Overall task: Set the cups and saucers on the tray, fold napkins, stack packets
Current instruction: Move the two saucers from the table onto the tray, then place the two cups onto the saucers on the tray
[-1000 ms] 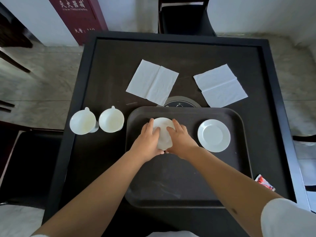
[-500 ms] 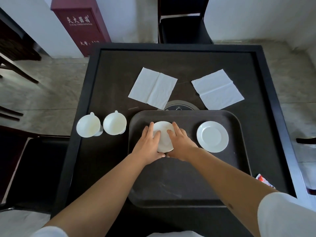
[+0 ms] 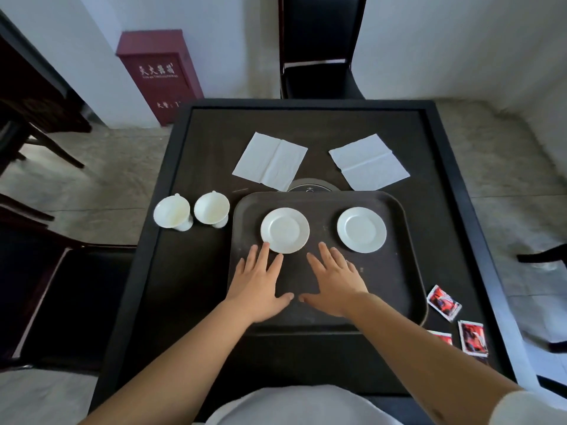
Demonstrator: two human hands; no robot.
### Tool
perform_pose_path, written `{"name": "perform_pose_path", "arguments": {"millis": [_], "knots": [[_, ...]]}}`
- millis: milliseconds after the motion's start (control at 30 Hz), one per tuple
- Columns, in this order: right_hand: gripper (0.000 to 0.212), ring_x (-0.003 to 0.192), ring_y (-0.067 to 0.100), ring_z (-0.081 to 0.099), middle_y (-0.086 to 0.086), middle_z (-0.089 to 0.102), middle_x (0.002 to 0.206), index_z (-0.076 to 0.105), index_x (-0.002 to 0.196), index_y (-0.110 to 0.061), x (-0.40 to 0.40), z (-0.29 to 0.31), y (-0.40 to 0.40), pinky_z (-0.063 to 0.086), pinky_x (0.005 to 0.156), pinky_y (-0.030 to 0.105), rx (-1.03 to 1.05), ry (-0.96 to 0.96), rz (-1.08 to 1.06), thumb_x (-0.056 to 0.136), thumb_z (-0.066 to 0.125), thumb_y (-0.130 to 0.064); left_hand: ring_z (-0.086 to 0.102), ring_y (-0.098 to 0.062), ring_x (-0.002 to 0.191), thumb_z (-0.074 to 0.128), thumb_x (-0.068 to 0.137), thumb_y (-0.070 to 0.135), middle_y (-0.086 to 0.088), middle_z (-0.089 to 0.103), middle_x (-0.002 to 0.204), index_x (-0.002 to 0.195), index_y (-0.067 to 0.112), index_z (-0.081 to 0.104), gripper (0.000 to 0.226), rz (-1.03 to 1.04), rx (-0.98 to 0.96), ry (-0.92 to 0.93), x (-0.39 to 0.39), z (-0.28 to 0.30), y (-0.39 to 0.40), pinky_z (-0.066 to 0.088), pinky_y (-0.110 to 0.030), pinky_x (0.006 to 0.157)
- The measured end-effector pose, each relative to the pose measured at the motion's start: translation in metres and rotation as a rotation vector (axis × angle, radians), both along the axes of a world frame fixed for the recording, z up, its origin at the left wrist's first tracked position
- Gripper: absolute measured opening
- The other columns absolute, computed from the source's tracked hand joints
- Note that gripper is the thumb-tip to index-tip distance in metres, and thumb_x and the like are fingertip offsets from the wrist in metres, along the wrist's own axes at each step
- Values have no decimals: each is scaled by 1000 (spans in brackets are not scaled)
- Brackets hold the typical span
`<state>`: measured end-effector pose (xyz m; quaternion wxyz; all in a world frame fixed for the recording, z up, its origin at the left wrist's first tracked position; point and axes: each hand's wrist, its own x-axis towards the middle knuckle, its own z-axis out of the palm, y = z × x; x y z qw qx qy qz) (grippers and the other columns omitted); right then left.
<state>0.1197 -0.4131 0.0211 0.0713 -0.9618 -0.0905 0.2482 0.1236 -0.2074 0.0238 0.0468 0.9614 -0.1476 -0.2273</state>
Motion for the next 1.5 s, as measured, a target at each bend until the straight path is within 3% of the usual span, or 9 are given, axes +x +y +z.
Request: {"name": "perform_pose_path", "arguments": {"millis": [133,300,433,533,633,833,967,1200,1500], "knots": [[99,148,31,-8,0,-13,163,2,151,-36,-28,10,-1,10,116,53,-28,-28,8,76,47,-80,-7,-31,149,42,84,72,-7,-7,164,154,29,7,89,-26,22,3,-33,13,-2,7,-53,117],[90,149,31,4,1,-4,164,10,151,-34,-54,19,-2,18,115,51,-30,6,25,82,57,-67,4,-29,149,46,86,67,-6,5,164,153,28,13,84,-20,9,-18,-67,30,-2,13,-49,118],[78,142,31,27,3,17,161,21,149,-31,-69,27,-3,33,109,48,-2,12,24,86,59,-58,12,-29,147,50,88,60,-7,12,162,151,25,22,77,-1,-24,-46,-85,40,0,20,-47,117],[58,124,27,48,1,46,141,42,136,-27,-74,33,-4,45,96,43,21,-1,32,87,58,-54,26,-26,142,49,89,58,-5,24,158,149,23,29,72,5,-29,-43,-94,47,4,30,-44,112],[38,99,21,57,-2,58,114,51,117,-27,-76,39,-2,50,79,37,57,38,48,88,56,-52,40,-23,133,48,90,57,0,38,150,145,24,35,66,19,-23,-41,-100,53,7,40,-41,102],[37,92,21,58,-3,58,109,50,115,-27,-72,45,5,47,70,34,62,71,127,89,54,-53,54,-19,117,48,91,56,2,52,138,145,26,36,62,115,-25,8,-111,62,11,50,-38,87],[42,95,22,58,-1,58,112,49,121,-26,-62,51,10,51,75,37,67,96,190,89,54,-54,58,-17,110,49,92,54,4,55,132,142,27,40,57,186,-47,13,-113,67,13,52,-37,82],[45,96,21,58,-1,57,111,49,124,-25,-51,61,27,54,80,41,98,128,279,90,54,-53,53,-18,121,49,92,55,4,47,145,146,31,36,61,325,-72,19,-114,73,26,43,-31,81],[46,102,26,57,1,55,117,48,125,-25,-23,63,69,51,79,41,60,115,321,89,51,-54,55,-20,118,50,92,54,3,49,142,145,30,37,59,344,-69,-3,-94,82,74,49,-35,83]]}}
